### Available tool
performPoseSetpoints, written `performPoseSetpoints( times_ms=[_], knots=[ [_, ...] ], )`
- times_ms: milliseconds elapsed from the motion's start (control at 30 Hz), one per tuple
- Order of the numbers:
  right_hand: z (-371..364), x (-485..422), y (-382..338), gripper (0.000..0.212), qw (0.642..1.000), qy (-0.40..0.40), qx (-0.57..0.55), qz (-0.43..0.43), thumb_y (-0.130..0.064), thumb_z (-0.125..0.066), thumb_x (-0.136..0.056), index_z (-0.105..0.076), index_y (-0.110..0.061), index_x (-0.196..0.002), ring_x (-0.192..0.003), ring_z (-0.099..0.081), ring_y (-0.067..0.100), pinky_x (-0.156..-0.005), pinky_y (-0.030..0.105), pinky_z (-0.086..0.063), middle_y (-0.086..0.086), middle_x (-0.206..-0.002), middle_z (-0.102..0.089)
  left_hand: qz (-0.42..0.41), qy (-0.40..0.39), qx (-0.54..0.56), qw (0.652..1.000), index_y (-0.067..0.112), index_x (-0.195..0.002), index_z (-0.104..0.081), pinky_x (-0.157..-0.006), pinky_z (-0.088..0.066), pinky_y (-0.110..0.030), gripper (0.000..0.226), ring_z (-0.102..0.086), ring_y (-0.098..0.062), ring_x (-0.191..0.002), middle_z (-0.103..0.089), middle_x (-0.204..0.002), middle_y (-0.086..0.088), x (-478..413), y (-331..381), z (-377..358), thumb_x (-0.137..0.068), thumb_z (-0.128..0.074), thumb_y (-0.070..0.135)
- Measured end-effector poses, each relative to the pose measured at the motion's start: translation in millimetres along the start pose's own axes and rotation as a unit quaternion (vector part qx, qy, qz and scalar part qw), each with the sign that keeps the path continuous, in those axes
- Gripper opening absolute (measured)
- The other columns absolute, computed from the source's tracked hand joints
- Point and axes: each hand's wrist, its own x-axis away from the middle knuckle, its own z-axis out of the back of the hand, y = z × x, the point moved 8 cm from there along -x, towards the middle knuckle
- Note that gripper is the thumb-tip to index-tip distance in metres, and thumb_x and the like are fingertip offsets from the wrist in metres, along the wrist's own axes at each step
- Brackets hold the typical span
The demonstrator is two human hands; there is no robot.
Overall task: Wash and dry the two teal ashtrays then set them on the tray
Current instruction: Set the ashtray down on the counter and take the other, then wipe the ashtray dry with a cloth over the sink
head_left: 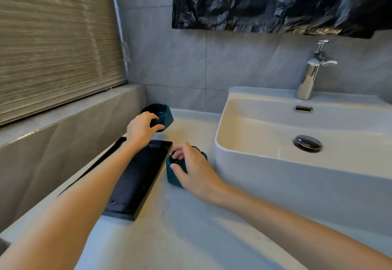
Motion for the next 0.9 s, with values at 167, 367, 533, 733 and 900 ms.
performPoseSetpoints(
  times_ms=[167,367,533,733,900],
  knots=[
    [38,-6,-45,0.029,0.995,0.073,-0.035,0.066,-0.015,-0.049,-0.098,-0.045,-0.013,-0.126,-0.104,-0.048,0.006,-0.092,0.019,-0.041,-0.002,-0.120,-0.054,-0.054,0.049,-0.006,0.997,0.012,-0.112,-0.066,-0.075,-0.046,-0.037,0.036,-0.060,-0.026,-0.094,-0.064,-0.104,-0.004,-1,35,55,-0.085,-0.067,0.035],
    [127,-20,-60,0.029,0.977,0.192,-0.081,0.037,-0.016,-0.051,-0.097,-0.045,-0.013,-0.124,-0.100,-0.051,0.009,-0.083,0.018,-0.041,-0.001,-0.124,-0.051,-0.144,0.106,0.027,0.984,0.011,-0.107,-0.067,-0.070,-0.043,-0.033,0.032,-0.060,-0.024,-0.088,-0.064,-0.099,-0.003,13,104,112,-0.083,-0.070,0.032],
    [186,-22,-8,0.049,0.965,0.182,-0.144,-0.125,-0.036,-0.054,-0.095,-0.037,-0.014,-0.135,-0.118,-0.048,0.019,-0.098,0.032,-0.043,0.005,-0.136,-0.043,-0.213,0.116,0.070,0.968,0.009,-0.102,-0.069,-0.067,-0.044,-0.032,0.029,-0.059,-0.022,-0.080,-0.066,-0.097,-0.003,34,170,129,-0.080,-0.074,0.027],
    [219,10,27,0.044,0.910,0.057,-0.333,-0.240,-0.044,-0.058,-0.091,-0.057,-0.014,-0.124,-0.099,-0.060,0.025,-0.081,0.032,-0.053,0.009,-0.120,-0.060,-0.330,0.072,0.079,0.938,0.015,-0.090,-0.070,-0.056,-0.040,-0.025,0.022,-0.058,-0.018,-0.066,-0.064,-0.089,0.004,68,258,106,-0.074,-0.078,0.027],
    [261,46,64,0.024,0.903,0.184,-0.243,-0.302,-0.018,-0.048,-0.100,-0.048,-0.007,-0.121,-0.103,-0.059,0.029,-0.081,0.041,-0.056,0.014,-0.122,-0.056,-0.379,0.066,0.074,0.920,0.020,-0.090,-0.070,-0.047,-0.027,-0.015,0.019,-0.062,-0.016,-0.062,-0.065,-0.089,0.009,85,318,68,-0.076,-0.077,0.030]
  ],
)
